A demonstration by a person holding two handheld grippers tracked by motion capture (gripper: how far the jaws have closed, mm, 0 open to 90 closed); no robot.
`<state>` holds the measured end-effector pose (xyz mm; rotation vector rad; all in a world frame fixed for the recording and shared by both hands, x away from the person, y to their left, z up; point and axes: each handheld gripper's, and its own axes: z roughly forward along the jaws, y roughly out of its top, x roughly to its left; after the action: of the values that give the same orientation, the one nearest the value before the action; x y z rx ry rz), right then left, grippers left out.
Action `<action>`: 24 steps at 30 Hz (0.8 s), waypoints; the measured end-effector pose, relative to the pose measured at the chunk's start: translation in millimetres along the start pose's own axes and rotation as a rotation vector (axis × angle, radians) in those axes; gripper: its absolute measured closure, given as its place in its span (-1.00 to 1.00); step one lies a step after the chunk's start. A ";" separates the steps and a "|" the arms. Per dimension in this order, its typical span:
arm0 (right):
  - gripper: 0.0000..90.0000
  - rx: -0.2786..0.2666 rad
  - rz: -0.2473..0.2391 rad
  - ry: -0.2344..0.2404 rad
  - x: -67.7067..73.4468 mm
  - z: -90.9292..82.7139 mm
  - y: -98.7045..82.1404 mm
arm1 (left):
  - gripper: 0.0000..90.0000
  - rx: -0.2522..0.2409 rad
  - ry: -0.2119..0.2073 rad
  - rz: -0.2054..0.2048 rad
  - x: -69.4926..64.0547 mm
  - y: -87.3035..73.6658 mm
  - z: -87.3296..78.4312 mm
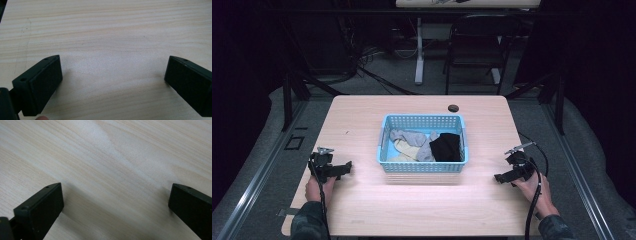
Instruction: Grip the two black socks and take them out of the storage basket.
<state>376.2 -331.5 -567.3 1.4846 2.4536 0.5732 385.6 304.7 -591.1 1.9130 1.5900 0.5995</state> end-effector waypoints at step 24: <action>-1.00 0.026 -0.004 -0.003 -0.2 -4.0 7.5 | -0.97 -0.001 -0.001 0.002 0.1 0.2 0.3</action>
<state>380.7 -329.4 -560.5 1.4886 2.4703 0.5401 385.9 304.8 -591.1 1.9136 1.5873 0.6006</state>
